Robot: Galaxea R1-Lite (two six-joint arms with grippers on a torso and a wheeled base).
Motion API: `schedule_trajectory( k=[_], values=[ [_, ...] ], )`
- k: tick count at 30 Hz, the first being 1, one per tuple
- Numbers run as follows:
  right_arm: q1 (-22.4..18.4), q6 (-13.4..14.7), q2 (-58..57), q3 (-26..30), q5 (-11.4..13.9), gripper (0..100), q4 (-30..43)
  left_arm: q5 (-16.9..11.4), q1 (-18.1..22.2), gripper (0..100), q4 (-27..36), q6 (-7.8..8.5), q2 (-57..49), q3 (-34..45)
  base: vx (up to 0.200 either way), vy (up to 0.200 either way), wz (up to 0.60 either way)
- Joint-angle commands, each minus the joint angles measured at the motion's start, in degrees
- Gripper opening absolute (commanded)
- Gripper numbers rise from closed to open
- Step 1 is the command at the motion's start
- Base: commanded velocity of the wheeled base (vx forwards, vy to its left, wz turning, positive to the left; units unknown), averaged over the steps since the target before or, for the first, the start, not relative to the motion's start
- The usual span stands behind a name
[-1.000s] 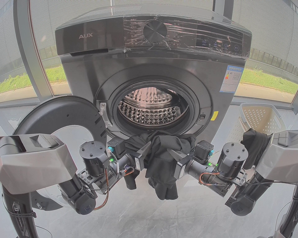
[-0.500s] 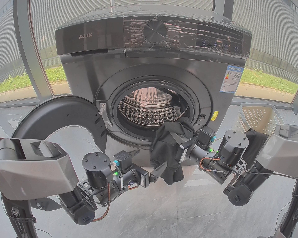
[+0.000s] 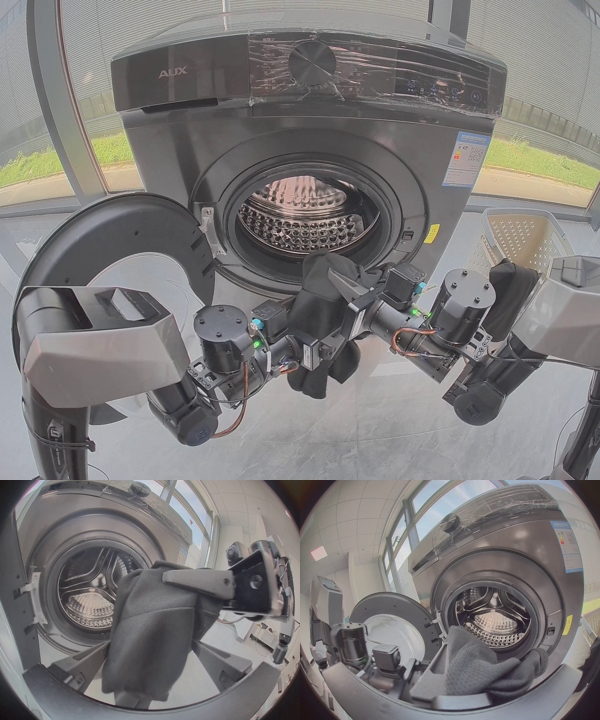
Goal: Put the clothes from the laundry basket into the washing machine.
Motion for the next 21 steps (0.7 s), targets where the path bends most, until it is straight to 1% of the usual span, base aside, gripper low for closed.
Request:
schedule_trajectory(
  k=[1,3,6,9,10,12,13,15,17,19,20,21],
  values=[
    [1.3,0.0,-0.4,0.3,-0.1,0,0.0,0.4,0.8,100,0.0,0.40,4.9,-4.9,0.000,0.000,0.00],
    [1.9,0.1,-0.5,0.3,-0.2,0,0.0,0.5,1.4,100,0.0,0.75,6.1,-6.4,0.000,0.000,0.00],
    [2.1,0.1,-0.5,0.5,-0.2,0,-0.1,0.6,1.9,100,0.0,0.75,6.8,-7.2,0.000,0.000,0.00],
    [2.4,0.1,-0.4,0.6,-0.2,0,-0.3,2.1,3.1,100,0.0,0.75,7.3,-8.3,0.000,0.000,0.00],
    [2.4,0.1,-0.4,0.6,-0.2,0,-0.3,2.5,3.4,0,0.0,0.75,7.5,-8.6,0.000,0.000,0.00],
    [2.4,0.1,-0.4,0.6,-0.2,0,-0.3,3.0,3.5,0,0.0,0.75,7.5,-9.2,0.000,0.000,0.00],
    [2.4,0.1,-0.4,0.7,-0.2,0,-0.3,4.3,4.0,0,0.0,0.49,7.5,-10.5,0.000,0.000,0.00],
    [2.4,0.1,-0.4,1.8,-0.3,0,-0.3,6.1,4.7,0,0.0,0.14,7.3,-11.4,0.000,0.000,0.00],
    [2.3,0.2,-0.4,3.4,-0.5,0,-0.3,7.4,4.8,0,0.0,-0.12,6.9,-12.2,0.000,0.000,0.00],
    [2.2,0.3,-0.4,5.4,-1.9,0,-0.4,8.1,5.2,0,-0.1,-0.48,6.6,-12.8,0.000,0.000,0.00],
    [2.2,0.3,-0.4,5.4,-1.9,0,-0.4,8.4,5.2,0,-0.1,-0.74,5.9,-12.9,0.000,0.000,0.00],
    [2.3,0.3,-0.3,7.5,-3.4,0,-0.4,8.6,5.2,0,-0.1,-0.92,5.1,-12.9,0.000,0.000,0.00]
  ],
)
